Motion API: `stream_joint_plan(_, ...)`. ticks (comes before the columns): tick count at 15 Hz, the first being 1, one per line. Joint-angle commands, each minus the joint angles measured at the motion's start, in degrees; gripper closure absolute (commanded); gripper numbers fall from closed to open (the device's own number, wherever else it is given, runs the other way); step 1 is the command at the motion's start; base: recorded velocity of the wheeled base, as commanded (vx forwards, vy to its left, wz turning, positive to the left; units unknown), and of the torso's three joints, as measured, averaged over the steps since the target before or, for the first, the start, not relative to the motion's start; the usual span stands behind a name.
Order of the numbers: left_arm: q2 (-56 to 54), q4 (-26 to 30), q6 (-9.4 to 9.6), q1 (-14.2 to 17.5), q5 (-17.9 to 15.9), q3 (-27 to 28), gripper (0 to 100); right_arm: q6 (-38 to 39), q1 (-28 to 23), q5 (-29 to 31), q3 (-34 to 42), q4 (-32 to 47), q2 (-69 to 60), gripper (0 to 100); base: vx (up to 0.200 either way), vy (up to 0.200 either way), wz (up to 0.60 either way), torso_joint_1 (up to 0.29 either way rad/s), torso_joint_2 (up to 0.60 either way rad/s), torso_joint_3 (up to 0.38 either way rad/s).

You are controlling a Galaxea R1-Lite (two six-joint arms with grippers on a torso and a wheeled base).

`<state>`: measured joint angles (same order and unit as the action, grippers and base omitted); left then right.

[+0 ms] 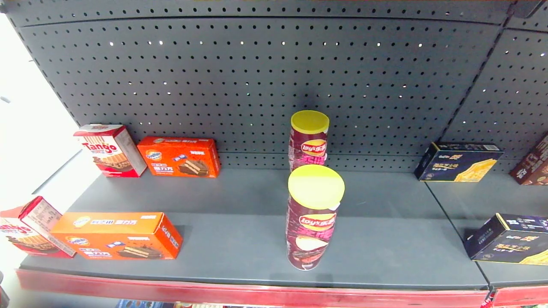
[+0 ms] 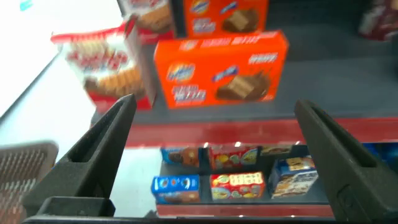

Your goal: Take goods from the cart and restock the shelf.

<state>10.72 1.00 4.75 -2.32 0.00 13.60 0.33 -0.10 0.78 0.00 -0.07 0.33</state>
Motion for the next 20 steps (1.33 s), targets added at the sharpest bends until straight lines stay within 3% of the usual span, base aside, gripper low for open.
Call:
stream_joint_plan(1, 26.99, 0.49, 5.35, -8.49, -10.99, 18.21, 0, 0.02, 0.01, 0.01, 0.00, -0.01, 0.11, 0, 0.000, 0.000, 0.00, 0.000, 0.00, 0.000)
stream_joint_plan(2, 33.32, 1.02, 9.84, -14.47, -15.56, 20.67, 0, 0.02, 0.01, 0.01, 0.00, -0.01, 0.11, 0, 0.000, 0.000, 0.00, 0.000, 0.00, 0.000)
stream_joint_plan(3, 37.62, 0.93, 11.59, -17.46, -15.47, 21.38, 0, 0.02, 0.01, 0.01, 0.00, -0.01, 0.11, 0, 0.000, 0.000, 0.00, 0.000, 0.00, 0.000)
stream_joint_plan(5, 43.51, 0.49, 11.94, -20.97, -15.47, 21.46, 0, 0.02, 0.01, 0.01, 0.00, -0.01, 0.11, 0, 0.000, 0.000, 0.00, 0.000, 0.00, 0.000)
stream_joint_plan(8, 50.81, 0.49, 11.24, -32.93, -10.11, 22.52, 0, 0.02, 0.01, 0.01, 0.00, -0.01, 0.11, 0, 0.000, 0.000, 0.00, 0.000, 0.00, 0.000)
stream_joint_plan(9, 53.88, 0.49, 8.69, -37.76, -6.94, 22.52, 0, 0.02, 0.01, 0.01, 0.00, -0.01, 0.11, 0, 0.000, 0.000, 0.00, 0.000, 0.00, 0.000)
stream_joint_plan(11, 58.28, 0.32, 8.34, -39.34, -6.33, 23.40, 0, 0.02, 0.01, 0.01, 0.00, -0.01, 0.11, 0, 0.000, 0.000, 0.00, 0.000, 0.00, 0.000)
stream_joint_plan(14, 63.99, -0.56, 8.25, -38.64, -5.54, 25.95, 0, 0.02, 0.01, 0.01, 0.00, -0.01, 0.11, 0, 0.000, 0.000, 0.00, 0.000, 0.00, 0.000)
stream_joint_plan(18, 75.68, -15.15, 7.99, -37.23, -5.45, 26.12, 0, 0.02, 0.01, 0.01, 0.00, -0.01, 0.11, 0, 0.000, 0.000, 0.00, 0.000, 0.00, 0.000)
stream_joint_plan(20, 78.58, -17.44, 8.25, -35.74, -5.54, 27.09, 0, 0.02, 0.01, 0.01, 0.00, -0.01, 0.11, 0, 0.000, 0.000, 0.00, 0.000, 0.00, 0.000)
